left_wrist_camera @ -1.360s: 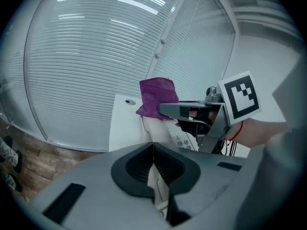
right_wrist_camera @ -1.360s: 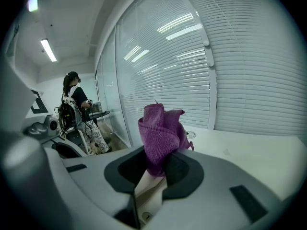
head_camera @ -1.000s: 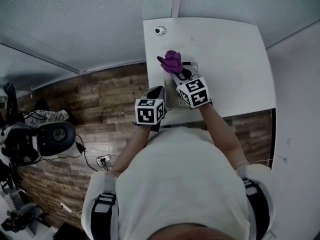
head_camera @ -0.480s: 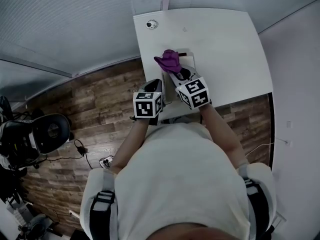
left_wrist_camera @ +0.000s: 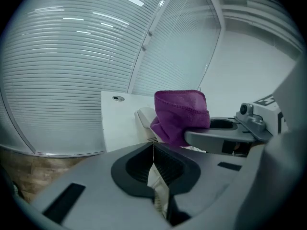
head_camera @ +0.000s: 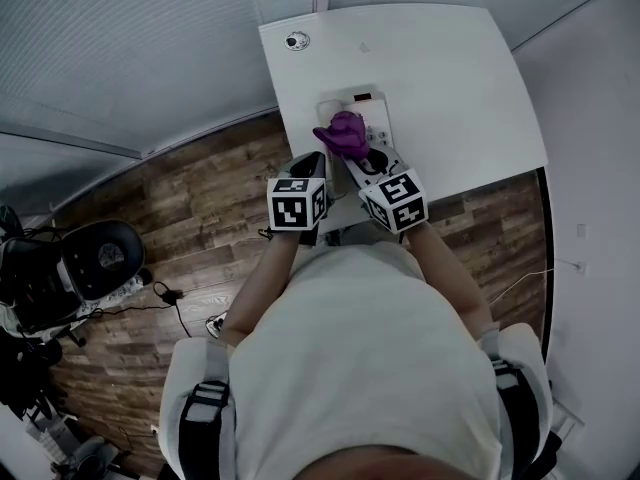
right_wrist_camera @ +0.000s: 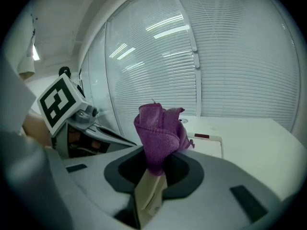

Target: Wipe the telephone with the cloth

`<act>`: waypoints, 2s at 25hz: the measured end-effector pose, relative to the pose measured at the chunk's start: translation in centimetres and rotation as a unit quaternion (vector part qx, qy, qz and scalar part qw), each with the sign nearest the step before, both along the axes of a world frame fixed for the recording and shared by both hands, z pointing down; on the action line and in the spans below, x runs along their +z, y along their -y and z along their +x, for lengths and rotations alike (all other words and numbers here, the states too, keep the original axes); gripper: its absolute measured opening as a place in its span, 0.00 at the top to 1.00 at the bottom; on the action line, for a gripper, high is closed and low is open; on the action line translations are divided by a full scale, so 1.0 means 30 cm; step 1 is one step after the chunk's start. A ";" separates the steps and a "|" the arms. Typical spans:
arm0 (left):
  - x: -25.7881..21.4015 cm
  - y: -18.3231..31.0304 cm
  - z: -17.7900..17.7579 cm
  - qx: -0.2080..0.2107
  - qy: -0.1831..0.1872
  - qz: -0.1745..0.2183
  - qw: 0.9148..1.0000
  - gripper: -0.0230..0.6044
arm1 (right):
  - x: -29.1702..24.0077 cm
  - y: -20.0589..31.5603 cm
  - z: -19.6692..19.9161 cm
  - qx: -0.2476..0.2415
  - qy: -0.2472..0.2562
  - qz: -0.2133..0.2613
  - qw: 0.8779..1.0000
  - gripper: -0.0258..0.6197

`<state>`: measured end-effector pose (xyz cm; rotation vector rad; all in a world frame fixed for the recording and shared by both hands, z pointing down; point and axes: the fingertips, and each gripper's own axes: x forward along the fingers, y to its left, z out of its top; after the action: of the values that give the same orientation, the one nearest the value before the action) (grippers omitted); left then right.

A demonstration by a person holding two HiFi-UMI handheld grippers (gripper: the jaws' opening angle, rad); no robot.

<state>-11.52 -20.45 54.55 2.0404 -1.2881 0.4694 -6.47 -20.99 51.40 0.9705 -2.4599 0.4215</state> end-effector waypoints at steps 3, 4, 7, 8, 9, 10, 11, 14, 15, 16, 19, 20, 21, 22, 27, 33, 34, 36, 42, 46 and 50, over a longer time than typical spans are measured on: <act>-0.001 -0.007 0.006 0.006 0.001 0.003 1.000 0.93 | 0.013 -0.046 0.017 0.010 0.003 -0.006 1.000 0.82; -0.002 -0.006 0.008 0.008 0.002 0.004 1.000 0.93 | 0.018 -0.061 0.022 0.012 0.004 -0.009 1.000 0.82; -0.003 -0.002 0.016 0.013 0.005 0.007 1.000 0.93 | 0.036 -0.106 0.038 0.013 0.001 -0.013 1.000 0.82; -0.005 -0.001 0.018 0.014 0.006 0.008 1.000 0.93 | 0.042 -0.121 0.042 0.012 -0.001 -0.015 1.000 0.82; -0.006 0.000 0.019 0.016 0.007 0.009 1.000 0.93 | 0.048 -0.136 0.045 0.013 -0.002 -0.018 1.000 0.82; -0.009 0.000 0.020 0.017 0.008 0.011 1.000 0.93 | 0.054 -0.149 0.049 0.014 -0.001 -0.021 1.000 0.82; -0.011 0.000 0.022 0.018 0.008 0.012 1.000 0.93 | 0.058 -0.162 0.053 0.015 0.000 -0.024 1.000 0.82; -0.022 0.001 0.033 0.020 0.010 0.018 1.000 0.93 | 0.072 -0.199 0.068 0.017 0.002 -0.033 0.999 0.82; -0.025 0.000 0.037 0.020 0.011 0.020 1.000 0.93 | 0.078 -0.212 0.072 0.015 0.001 -0.035 0.999 0.82; -0.027 0.000 0.041 0.020 0.011 0.021 1.000 0.93 | 0.085 -0.225 0.075 0.013 -0.001 -0.037 0.999 0.82; -0.029 -0.001 0.057 0.023 0.012 0.025 0.999 0.93 | 0.106 -0.259 0.083 0.002 -0.014 -0.039 0.999 0.82; -0.030 -0.002 0.061 0.024 0.012 0.026 0.999 0.93 | 0.113 -0.269 0.083 -0.002 -0.019 -0.040 0.999 0.82; -0.031 -0.002 0.064 0.025 0.010 0.028 0.999 0.93 | 0.119 -0.279 0.081 -0.005 -0.022 -0.042 0.999 0.82; -0.032 0.000 0.066 0.024 0.009 0.029 0.999 0.93 | 0.124 -0.287 0.080 -0.008 -0.022 -0.046 0.999 0.82; -0.040 0.017 0.080 0.012 -0.002 0.028 1.000 0.86 | 0.114 -0.291 0.114 0.016 -0.008 -0.053 0.998 0.82; -0.050 0.037 0.140 0.003 -0.021 0.018 1.000 0.58 | 0.029 -0.219 0.257 0.106 0.020 -0.019 0.994 0.82; -0.047 0.045 0.147 -0.001 -0.022 0.017 1.000 0.58 | 0.020 -0.202 0.280 0.120 0.021 -0.012 0.992 0.82; -0.036 0.060 0.157 -0.011 -0.015 0.017 1.000 0.57 | 0.007 -0.169 0.317 0.142 0.021 0.000 0.990 0.82; -0.011 0.097 0.158 -0.055 0.030 0.017 0.998 0.55 | -0.022 -0.130 0.345 0.160 0.029 0.013 0.987 0.82; -0.003 0.113 0.152 -0.079 0.059 0.013 0.995 0.55 | -0.022 -0.135 0.331 0.153 0.031 0.011 0.988 0.82; 0.008 0.130 0.154 -0.104 0.077 0.011 0.992 0.55 | -0.024 -0.128 0.337 0.152 0.031 0.011 0.988 0.82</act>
<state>-6.90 -24.35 54.79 1.8908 -1.5852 0.5259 3.64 -17.17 50.68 1.3689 -2.3796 0.5324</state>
